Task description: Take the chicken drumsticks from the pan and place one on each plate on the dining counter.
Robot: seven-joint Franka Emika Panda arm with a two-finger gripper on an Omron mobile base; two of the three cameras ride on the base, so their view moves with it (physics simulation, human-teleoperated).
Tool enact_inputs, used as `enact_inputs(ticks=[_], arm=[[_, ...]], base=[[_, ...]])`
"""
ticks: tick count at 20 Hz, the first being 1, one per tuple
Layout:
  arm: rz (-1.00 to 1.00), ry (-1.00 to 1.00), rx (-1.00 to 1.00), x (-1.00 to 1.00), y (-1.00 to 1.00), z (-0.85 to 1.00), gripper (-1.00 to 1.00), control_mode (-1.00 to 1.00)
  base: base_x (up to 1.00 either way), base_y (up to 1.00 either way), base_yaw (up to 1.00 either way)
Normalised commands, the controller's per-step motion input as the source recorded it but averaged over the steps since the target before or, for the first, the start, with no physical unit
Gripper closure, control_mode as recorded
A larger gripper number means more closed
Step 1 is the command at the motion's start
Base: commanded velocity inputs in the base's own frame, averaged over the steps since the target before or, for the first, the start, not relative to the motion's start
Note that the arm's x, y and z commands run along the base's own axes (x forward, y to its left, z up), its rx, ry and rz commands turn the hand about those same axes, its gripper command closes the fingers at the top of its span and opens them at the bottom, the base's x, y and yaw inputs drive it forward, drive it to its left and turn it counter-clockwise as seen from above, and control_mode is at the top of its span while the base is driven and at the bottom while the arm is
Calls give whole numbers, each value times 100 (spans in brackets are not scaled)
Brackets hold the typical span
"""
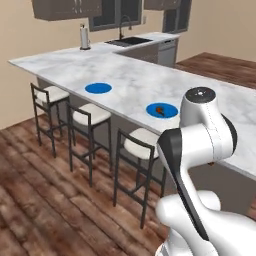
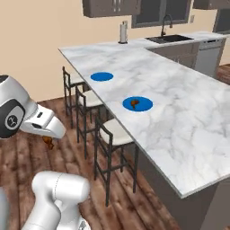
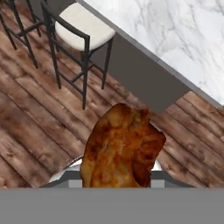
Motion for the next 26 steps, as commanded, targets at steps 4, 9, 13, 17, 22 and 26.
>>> enact_inputs(ticks=[4,9,13,17,22,26], arm=[[0,0,0,0,0,0,100,100],[0,0,0,0,0,0,100,100],[0,0,0,0,0,0,100,100],[0,0,0,0,0,0,100,100],[0,0,0,0,0,0,100,100],[0,0,0,0,0,0,100,100]], base=[[77,66,-48],[58,85,-35],[47,85,-40],[51,80,-43],[46,91,-33],[42,97,-28]])
